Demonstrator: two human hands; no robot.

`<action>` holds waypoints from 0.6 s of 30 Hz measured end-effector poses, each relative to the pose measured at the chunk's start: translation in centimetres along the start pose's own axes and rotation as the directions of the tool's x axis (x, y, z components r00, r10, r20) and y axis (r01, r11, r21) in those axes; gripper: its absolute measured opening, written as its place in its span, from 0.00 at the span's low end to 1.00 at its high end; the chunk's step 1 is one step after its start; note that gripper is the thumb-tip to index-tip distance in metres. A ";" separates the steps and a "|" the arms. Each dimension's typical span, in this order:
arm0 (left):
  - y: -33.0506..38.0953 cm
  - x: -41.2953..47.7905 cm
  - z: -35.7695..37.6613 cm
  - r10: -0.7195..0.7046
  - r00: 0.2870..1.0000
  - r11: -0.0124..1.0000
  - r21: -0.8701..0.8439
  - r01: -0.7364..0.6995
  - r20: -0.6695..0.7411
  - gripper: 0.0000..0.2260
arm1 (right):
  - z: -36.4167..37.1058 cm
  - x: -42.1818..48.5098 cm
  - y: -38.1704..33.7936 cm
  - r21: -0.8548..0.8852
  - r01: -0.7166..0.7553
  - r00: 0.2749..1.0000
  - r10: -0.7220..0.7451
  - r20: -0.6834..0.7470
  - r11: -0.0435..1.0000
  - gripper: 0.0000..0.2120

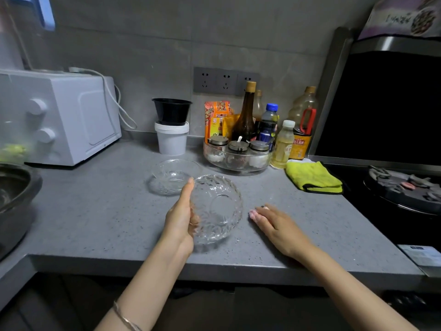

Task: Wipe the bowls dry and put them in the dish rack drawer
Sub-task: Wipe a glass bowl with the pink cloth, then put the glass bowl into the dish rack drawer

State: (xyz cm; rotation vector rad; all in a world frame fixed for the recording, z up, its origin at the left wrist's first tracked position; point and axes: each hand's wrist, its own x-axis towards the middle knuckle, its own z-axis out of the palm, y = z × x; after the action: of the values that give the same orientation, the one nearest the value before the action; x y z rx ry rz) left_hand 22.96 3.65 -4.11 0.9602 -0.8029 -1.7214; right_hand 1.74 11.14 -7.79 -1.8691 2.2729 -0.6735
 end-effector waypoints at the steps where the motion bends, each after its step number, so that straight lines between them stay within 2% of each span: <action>1: -0.2 0.0 0.2 -0.005 1.000 1.000 0.008 0.005 0.003 0.19 | -0.6 -0.2 -0.4 0.102 -0.011 1.000 0.011 -0.004 0.995 0.20; 2: -0.5 0.1 0.4 -0.004 1.000 1.000 0.021 0.003 0.014 0.18 | -1.4 -0.6 -0.8 0.246 -0.040 0.999 0.047 -0.020 0.968 0.20; 4: -0.8 -0.2 1.2 -0.013 0.997 0.999 0.037 0.010 0.078 0.21 | -3.7 -1.3 -1.7 0.555 -0.076 0.992 0.120 -0.043 0.828 0.19; 6: -1.4 -1.1 2.9 -0.024 0.984 0.998 0.069 0.012 0.174 0.28 | -6.3 -2.4 -2.2 0.712 -0.070 0.995 0.104 -0.005 0.699 0.24; 8: -2.1 -2.0 4.8 -0.019 0.969 0.996 0.094 -0.005 0.248 0.29 | -8.3 -3.5 -2.0 0.795 -0.089 0.996 0.056 0.069 0.600 0.29; 10: -2.9 -3.8 7.3 -0.041 0.948 0.991 0.131 -0.001 0.317 0.25 | -10.3 -4.9 -1.1 0.846 -0.125 0.992 0.051 0.115 0.518 0.28; 12: -4.0 -5.1 9.6 -0.065 0.918 0.986 0.169 -0.002 0.391 0.25 | -12.0 -6.5 0.1 0.876 -0.170 0.985 0.081 0.149 0.451 0.28; 15: -6.5 -6.9 13.3 -0.151 0.867 0.971 0.236 0.039 0.475 0.35 | -14.6 -10.2 3.2 0.896 -0.196 0.979 0.130 0.156 0.399 0.25; 17: -8.0 -8.5 15.5 -0.180 0.813 0.964 0.263 0.034 0.555 0.32 | -16.1 -12.8 5.7 0.905 -0.224 0.973 0.140 0.185 0.361 0.21; 18: -9.1 -9.3 16.7 -0.221 0.778 0.953 0.301 0.043 0.588 0.33 | -17.0 -14.4 7.0 0.905 -0.244 0.968 0.146 0.205 0.349 0.23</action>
State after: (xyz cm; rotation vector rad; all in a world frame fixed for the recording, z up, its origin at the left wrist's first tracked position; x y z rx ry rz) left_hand 6.47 16.68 -1.77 0.6223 -1.4622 -2.1257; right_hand -7.54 30.26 1.82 -0.9694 1.3889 -1.4007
